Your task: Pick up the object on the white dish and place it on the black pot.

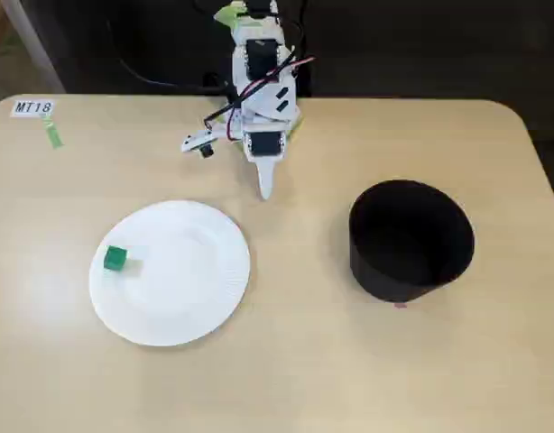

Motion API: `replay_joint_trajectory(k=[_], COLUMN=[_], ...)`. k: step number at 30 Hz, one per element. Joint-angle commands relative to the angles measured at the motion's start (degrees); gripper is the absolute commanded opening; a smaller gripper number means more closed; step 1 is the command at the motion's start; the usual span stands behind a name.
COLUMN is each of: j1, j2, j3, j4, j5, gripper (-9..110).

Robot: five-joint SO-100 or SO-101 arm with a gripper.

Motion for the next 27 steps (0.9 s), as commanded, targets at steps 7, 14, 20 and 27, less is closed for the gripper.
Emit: replay_joint_trajectory(k=[7, 14, 20, 27], j1=[2.55, 1.93, 3.69, 12.74], j2=[7.29, 7.29, -11.51, -42.01], j3=[-2.55, -5.10, -26.37, -50.71], j4=[-1.67, -0.97, -3.43, -2.72], j5=[2.29, 0.79, -1.76, -4.92], gripper=[0, 0, 0, 0])
